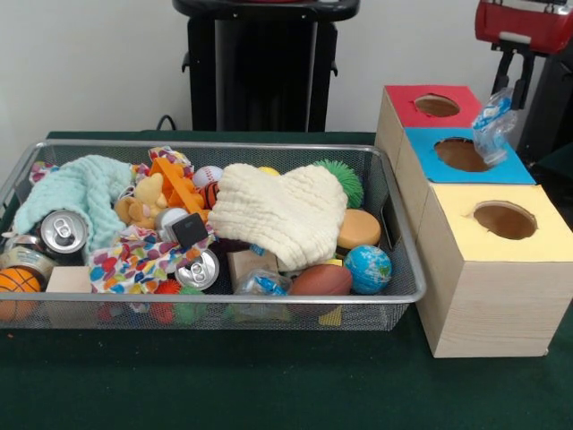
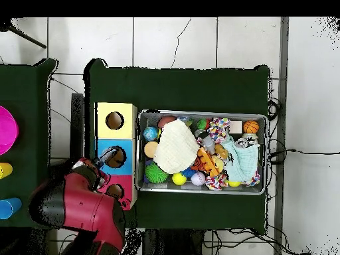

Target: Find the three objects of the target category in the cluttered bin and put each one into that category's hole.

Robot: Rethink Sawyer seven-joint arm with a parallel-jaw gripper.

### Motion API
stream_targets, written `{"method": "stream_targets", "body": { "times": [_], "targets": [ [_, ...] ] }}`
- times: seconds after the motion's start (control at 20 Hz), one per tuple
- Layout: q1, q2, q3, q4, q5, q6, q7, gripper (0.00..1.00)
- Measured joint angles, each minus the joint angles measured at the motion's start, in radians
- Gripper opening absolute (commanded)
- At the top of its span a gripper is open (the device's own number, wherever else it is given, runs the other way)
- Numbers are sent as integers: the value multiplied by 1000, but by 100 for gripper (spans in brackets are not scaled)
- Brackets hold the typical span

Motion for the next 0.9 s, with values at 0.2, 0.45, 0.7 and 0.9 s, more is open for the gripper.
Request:
{"method": "stream_targets", "body": {
  "times": [0.2,0.45,0.7,0.9],
  "targets": [
    [9,0,0,11,5,0,20,0],
    [11,-1,0,33,18,0,22,0],
    [11,-1,0,66,29,0,22,0],
    [11,-2,0,72,34,-1,22,0]
  ]
}}
